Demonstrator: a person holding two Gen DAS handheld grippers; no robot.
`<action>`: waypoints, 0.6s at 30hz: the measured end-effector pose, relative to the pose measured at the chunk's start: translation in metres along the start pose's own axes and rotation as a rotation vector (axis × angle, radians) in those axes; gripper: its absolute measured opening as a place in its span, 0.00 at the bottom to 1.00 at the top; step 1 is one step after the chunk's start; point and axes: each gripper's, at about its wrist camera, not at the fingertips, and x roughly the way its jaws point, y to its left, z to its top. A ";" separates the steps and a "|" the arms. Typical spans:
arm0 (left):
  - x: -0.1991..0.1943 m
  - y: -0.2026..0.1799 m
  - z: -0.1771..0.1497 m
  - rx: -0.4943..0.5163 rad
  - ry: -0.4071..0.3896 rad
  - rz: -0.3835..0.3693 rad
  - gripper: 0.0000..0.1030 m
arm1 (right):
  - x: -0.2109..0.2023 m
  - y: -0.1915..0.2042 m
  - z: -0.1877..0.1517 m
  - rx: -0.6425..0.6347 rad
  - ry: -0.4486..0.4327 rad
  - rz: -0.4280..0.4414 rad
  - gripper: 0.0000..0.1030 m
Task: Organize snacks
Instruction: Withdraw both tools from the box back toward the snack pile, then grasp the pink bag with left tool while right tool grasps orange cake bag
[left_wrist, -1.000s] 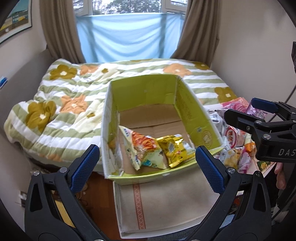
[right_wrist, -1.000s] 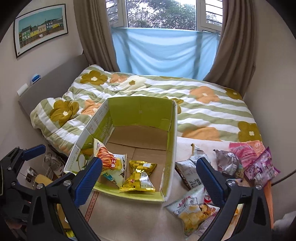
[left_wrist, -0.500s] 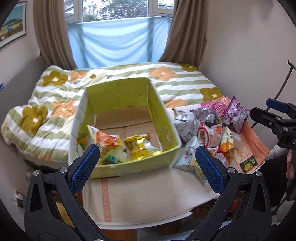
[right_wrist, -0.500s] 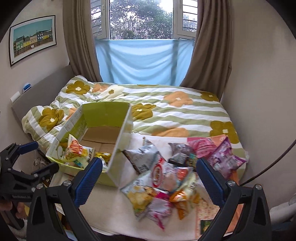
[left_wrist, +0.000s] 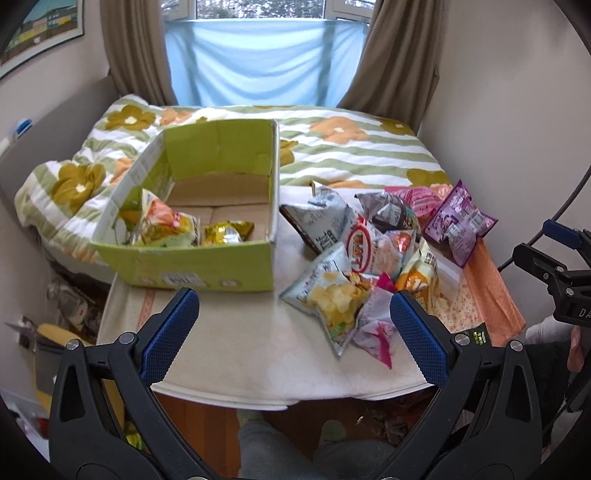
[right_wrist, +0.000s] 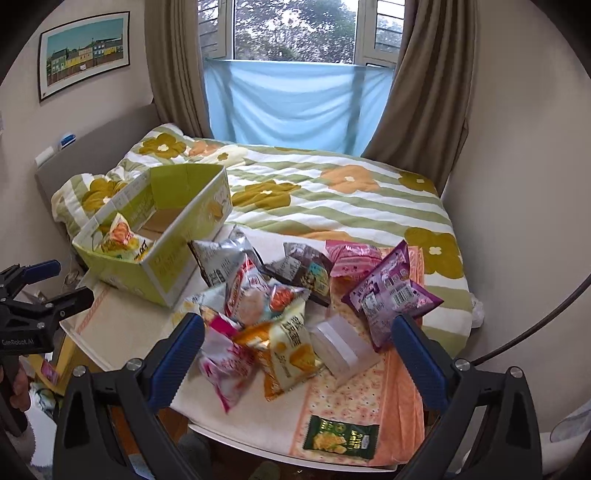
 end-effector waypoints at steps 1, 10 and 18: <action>0.003 -0.005 -0.005 -0.002 0.008 0.003 1.00 | 0.003 -0.003 -0.004 -0.007 0.002 0.007 0.98; 0.041 -0.034 -0.052 -0.005 0.058 -0.009 1.00 | 0.039 -0.025 -0.045 -0.015 0.026 0.049 0.98; 0.059 -0.058 -0.062 -0.013 -0.002 -0.048 1.00 | 0.074 -0.042 -0.060 -0.012 0.051 -0.003 0.98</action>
